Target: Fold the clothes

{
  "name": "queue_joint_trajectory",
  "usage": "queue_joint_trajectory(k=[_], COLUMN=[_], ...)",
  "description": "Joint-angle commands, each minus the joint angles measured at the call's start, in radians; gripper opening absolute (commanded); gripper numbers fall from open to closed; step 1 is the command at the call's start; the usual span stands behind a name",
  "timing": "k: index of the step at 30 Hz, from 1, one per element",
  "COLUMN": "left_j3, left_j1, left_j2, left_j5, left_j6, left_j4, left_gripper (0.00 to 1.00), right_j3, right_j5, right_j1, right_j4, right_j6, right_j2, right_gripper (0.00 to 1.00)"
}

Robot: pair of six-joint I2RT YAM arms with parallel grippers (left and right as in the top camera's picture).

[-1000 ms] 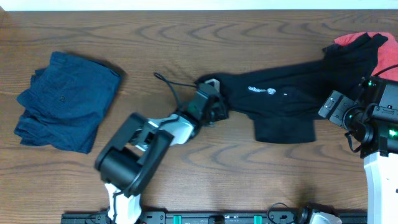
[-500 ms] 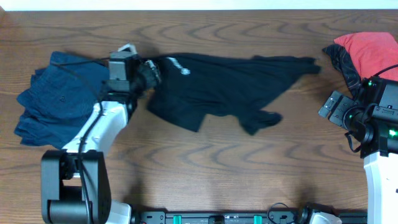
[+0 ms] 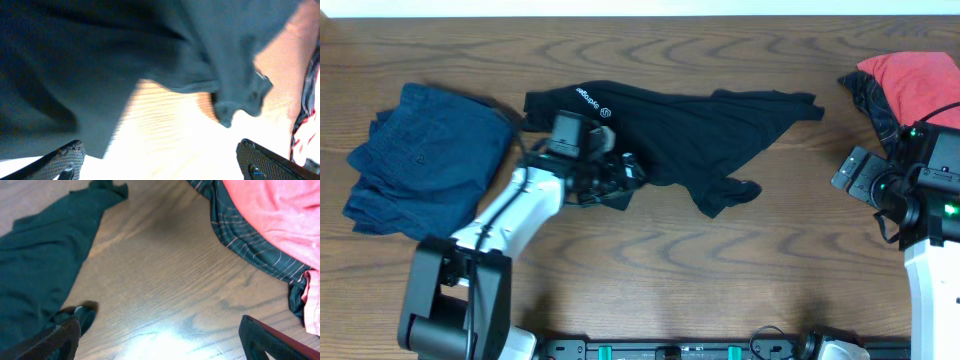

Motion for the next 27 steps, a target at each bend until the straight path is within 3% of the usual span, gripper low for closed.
queue_joint_trajectory(k=[1, 6, 12, 17, 19, 25, 27], left_j3=[-0.011, -0.014, -0.014, -0.014, -0.014, -0.014, -0.014], left_j1=[-0.085, -0.18, -0.201, -0.201, -0.201, -0.201, -0.201], left_j2=[0.015, 0.076, 0.18, 0.24, 0.25, 0.253, 0.253], left_j5=[-0.087, -0.163, -0.197, -0.219, -0.251, -0.267, -0.267], left_j6=[-0.081, -0.224, -0.424, -0.458, -0.501, -0.522, -0.522], left_j4=[0.039, 0.14, 0.273, 0.378, 0.382, 0.372, 0.34], left_gripper=[0.98, 0.96, 0.84, 0.81, 0.73, 0.38, 0.34], right_j3=[0.006, 0.006, 0.006, 0.006, 0.006, 0.006, 0.006], right_j5=[0.01, 0.01, 0.01, 0.01, 0.01, 0.01, 0.01], right_j1=[-0.007, -0.007, -0.007, -0.007, -0.007, -0.007, -0.007], right_j4=[-0.008, -0.009, -0.011, -0.011, -0.011, -0.01, -0.01], right_j6=[-0.018, -0.018, -0.018, -0.018, -0.018, -0.018, -0.018], right_j2=[0.019, 0.023, 0.023, 0.023, 0.023, 0.023, 0.023], right_gripper=[0.99, 0.99, 0.99, 0.99, 0.99, 0.99, 0.99])
